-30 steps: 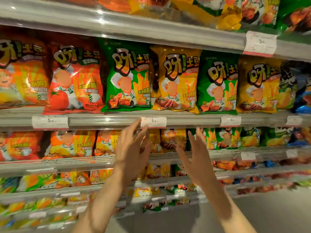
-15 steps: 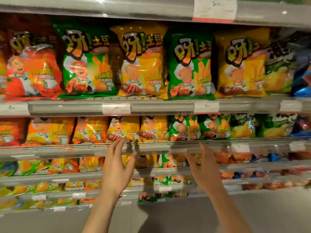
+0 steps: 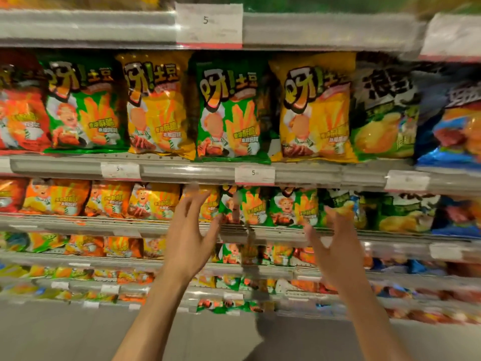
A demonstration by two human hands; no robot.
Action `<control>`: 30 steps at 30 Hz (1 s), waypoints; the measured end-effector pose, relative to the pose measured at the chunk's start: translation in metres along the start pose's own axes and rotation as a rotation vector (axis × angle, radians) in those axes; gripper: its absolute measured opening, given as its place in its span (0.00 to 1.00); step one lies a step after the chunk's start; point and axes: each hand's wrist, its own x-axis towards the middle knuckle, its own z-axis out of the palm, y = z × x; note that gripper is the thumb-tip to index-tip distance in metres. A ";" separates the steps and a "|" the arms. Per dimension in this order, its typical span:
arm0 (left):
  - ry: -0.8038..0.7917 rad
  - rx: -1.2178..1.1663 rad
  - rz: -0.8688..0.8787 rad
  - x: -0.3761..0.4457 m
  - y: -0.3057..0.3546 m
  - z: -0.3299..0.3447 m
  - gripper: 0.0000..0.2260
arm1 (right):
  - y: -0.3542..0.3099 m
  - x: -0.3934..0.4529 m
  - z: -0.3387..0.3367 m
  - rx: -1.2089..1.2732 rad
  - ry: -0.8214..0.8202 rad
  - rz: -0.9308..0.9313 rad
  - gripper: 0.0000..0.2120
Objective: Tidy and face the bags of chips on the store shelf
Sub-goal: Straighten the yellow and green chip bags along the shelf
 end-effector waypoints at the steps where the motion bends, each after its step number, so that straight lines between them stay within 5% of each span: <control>1: 0.004 0.006 0.035 0.009 0.005 0.000 0.22 | -0.002 0.007 -0.004 -0.005 0.011 -0.015 0.31; 5: 0.010 0.075 0.200 0.045 0.020 -0.001 0.22 | -0.029 0.035 -0.014 0.040 0.062 -0.056 0.29; 8: -0.014 0.190 0.360 0.070 0.023 0.000 0.20 | -0.054 0.057 -0.009 0.000 0.158 -0.328 0.23; 12: -0.087 0.281 0.549 0.099 0.005 0.005 0.17 | -0.078 0.086 0.008 -0.134 0.029 -0.359 0.19; 22: -0.066 0.054 0.437 0.107 -0.010 0.014 0.14 | -0.097 0.101 -0.002 0.164 -0.011 -0.258 0.12; 30: -0.094 0.023 0.404 0.107 -0.009 0.012 0.15 | -0.177 0.164 -0.010 0.335 -0.232 -0.323 0.41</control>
